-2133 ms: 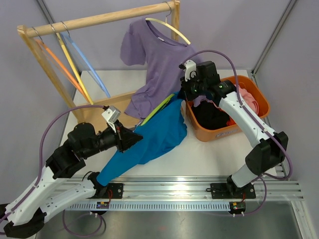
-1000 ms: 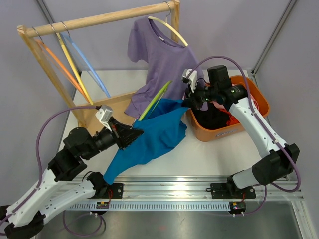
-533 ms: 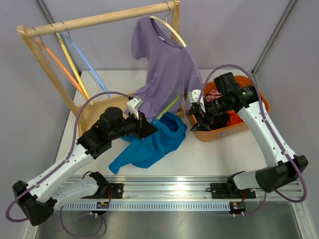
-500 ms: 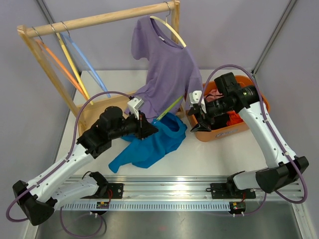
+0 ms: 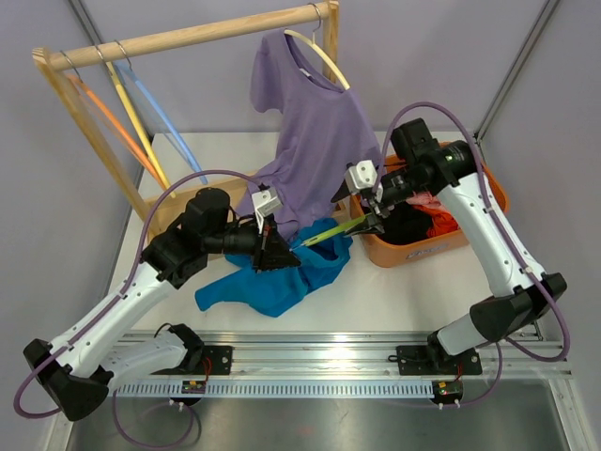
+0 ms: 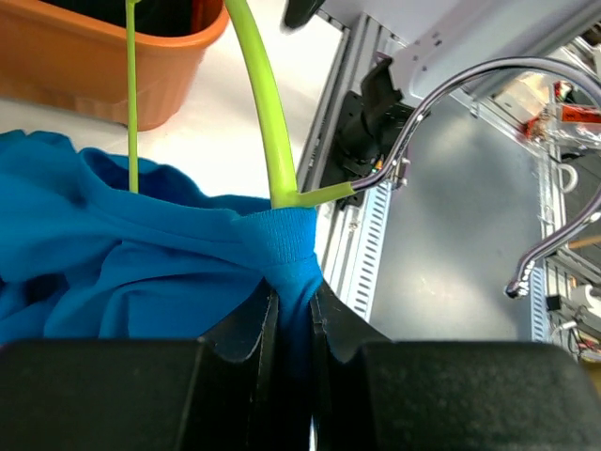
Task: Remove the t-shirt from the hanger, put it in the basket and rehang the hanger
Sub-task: Remove the tshirt from the hanger
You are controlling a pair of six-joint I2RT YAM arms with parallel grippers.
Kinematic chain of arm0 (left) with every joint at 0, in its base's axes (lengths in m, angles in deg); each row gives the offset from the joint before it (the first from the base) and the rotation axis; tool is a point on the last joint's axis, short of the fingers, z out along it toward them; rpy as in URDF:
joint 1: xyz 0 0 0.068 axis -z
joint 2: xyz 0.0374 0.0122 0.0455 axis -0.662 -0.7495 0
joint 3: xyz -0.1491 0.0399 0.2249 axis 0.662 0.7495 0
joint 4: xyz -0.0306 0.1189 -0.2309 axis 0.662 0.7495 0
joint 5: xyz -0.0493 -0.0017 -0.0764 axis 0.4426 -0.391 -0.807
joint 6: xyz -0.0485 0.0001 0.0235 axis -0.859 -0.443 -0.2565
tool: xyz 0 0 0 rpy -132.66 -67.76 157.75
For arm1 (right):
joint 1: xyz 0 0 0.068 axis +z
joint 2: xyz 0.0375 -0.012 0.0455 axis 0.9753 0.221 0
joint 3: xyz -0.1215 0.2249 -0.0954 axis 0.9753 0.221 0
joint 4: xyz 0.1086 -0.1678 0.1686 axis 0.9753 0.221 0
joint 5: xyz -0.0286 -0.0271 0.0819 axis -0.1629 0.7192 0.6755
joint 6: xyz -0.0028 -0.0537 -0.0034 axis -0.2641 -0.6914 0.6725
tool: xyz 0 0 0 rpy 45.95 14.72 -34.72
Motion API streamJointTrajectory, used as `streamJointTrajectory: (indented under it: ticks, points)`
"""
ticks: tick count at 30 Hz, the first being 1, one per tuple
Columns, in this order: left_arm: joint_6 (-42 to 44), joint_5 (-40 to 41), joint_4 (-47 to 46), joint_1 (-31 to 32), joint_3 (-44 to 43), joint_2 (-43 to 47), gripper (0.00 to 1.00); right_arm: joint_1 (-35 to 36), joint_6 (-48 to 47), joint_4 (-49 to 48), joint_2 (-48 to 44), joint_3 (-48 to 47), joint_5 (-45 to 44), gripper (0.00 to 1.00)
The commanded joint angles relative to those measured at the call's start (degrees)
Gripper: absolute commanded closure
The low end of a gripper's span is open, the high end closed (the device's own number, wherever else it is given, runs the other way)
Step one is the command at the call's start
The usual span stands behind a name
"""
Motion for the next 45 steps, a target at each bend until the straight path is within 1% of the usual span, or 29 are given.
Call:
streamJointTrajectory:
  ticks: [1, 4, 6, 7, 8, 9, 11, 12, 14, 15, 17, 18, 19, 21, 22, 24, 25, 28, 31, 34, 35, 36, 37, 38, 39, 41, 42, 44, 45]
  points:
    - [1.51, -7.27, -4.34, -0.64, -3.18, 0.88, 1.00, 4.98, -2.69, 11.79, 2.22, -2.37, -0.21, 0.21]
    - [0.28, -8.77, -6.19, -0.90, -3.44, 0.35, 1.00, 7.01, 0.54, 10.05, 2.49, -0.80, -1.88, 0.26]
    - [-0.08, -8.70, -6.90, -0.99, -3.62, 0.09, 1.00, 8.07, 4.58, 6.11, 1.79, 0.34, -3.11, 0.38]
    - [-0.07, -8.35, -7.16, -1.16, -3.62, -0.09, 1.00, 8.33, 5.73, 4.95, 1.43, 1.48, -3.38, 0.41]
    - [-0.07, -7.73, -7.34, -1.60, -3.71, -0.17, 1.00, 8.42, 6.79, 3.81, 0.74, 2.02, -3.64, 0.52]
    - [-0.07, -6.60, -7.51, -1.87, -3.53, -0.09, 1.00, 8.34, 8.54, 1.89, 0.38, 2.54, -4.08, 0.59]
    - [-0.34, -4.22, -8.04, -2.83, -3.27, -0.09, 1.00, 8.33, 10.04, -0.05, -0.58, 3.86, -5.04, 0.74]
    - [-0.69, -2.91, -8.83, -3.18, -3.01, 0.00, 0.97, 8.25, 12.40, -0.94, -0.85, 4.48, -6.44, 0.84]
    - [-0.95, -0.97, -9.62, -4.15, -1.87, 0.26, 0.96, 8.33, 16.27, -3.48, -2.17, 5.01, -9.86, 0.90]
    - [-1.13, 0.26, -9.54, -4.42, -1.60, 0.79, 0.89, 8.25, 16.99, -3.93, -2.78, 5.44, -11.28, 1.00]
    - [-0.69, 3.69, -8.66, -5.20, -0.99, 1.23, 0.83, 7.72, 17.52, -3.41, -4.45, 5.80, -13.74, 1.00]
    - [-0.60, 5.18, -7.88, -5.56, -0.64, 1.67, 0.76, 6.94, 17.43, -2.97, -4.98, 6.06, -14.10, 1.00]
    - [-0.51, 8.32, -7.52, -5.74, -0.28, 2.80, 0.66, 4.23, 17.61, -2.71, -6.03, 6.50, -13.84, 1.00]
    - [-0.51, 12.64, -6.29, -6.18, 0.77, 4.12, 0.52, 1.15, 19.89, -2.79, -7.00, 7.12, -13.05, 1.00]
    - [-0.43, 16.14, -6.02, -6.26, 1.04, 5.52, 0.43, -1.40, 20.33, -2.62, -7.70, 7.38, -13.22, 1.00]
    - [-0.43, 19.33, -5.50, -6.35, 2.00, 6.85, 0.35, -3.43, 19.90, -0.87, -8.41, 8.52, -14.45, 1.00]
    - [-0.51, 21.34, -5.32, -6.44, 2.35, 7.38, 0.29, -5.18, 19.46, -0.16, -9.37, 8.96, -14.54, 1.00]
    - [-0.16, 22.33, -5.14, -6.44, 2.80, 8.26, 0.20, -6.52, 19.10, 1.25, -11.30, 10.63, -15.50, 1.00]
    - [-0.16, 19.44, -6.11, -6.35, 2.80, 6.95, 0.16, -6.61, 19.27, 1.87, -11.84, 10.81, -16.56, 1.00]
    - [-2.43, 17.23, -7.95, -5.57, 2.53, 4.31, 0.08, -6.61, 25.15, 0.38, -10.53, 9.15, -15.34, 1.00]
    - [-3.14, 18.10, -9.43, -4.69, 2.71, 3.96, 0.06, -6.61, 30.30, -1.80, -10.09, 8.71, -14.98, 1.00]
    - [-3.76, 21.77, -10.06, -3.46, 2.79, 3.35, 0.06, -6.52, 33.05, -2.96, -9.65, 8.09, -14.89, 1.00]
    - [-5.07, 24.07, -10.59, -0.49, 3.14, 3.17, 0.05, -6.61, 35.43, -5.06, -8.77, 7.82, -14.72, 1.00]
    - [-5.95, 26.26, -11.29, 1.02, 3.15, 2.73, 0.05, -6.61, 39.89, -5.86, -8.42, 7.73, -14.54, 1.00]
    - [-7.36, 31.42, -11.30, 2.25, 3.15, 2.03, 0.05, -6.61, 41.85, -6.65, -7.98, 7.65, -14.54, 1.00]
    - [-12.10, 34.97, -12.25, 5.06, 3.58, 1.32, 0.06, -6.61, 46.76, -8.94, -7.45, 7.91, -14.72, 1.00]
    - [-14.03, 39.51, -12.70, 6.12, 3.85, 1.06, 0.06, -6.61, 47.83, -9.55, -7.36, 8.61, -14.72, 1.00]
    - [-18.08, 42.71, -13.84, 9.28, 4.29, -0.35, 0.06, -6.61, 50.03, -10.52, -6.75, 9.22, -14.28, 1.00]
    - [-18.96, 48.72, -13.58, 10.51, 4.03, -1.48, 0.06, -6.61, 50.56, -10.79, -6.66, 9.58, -14.02, 1.00]
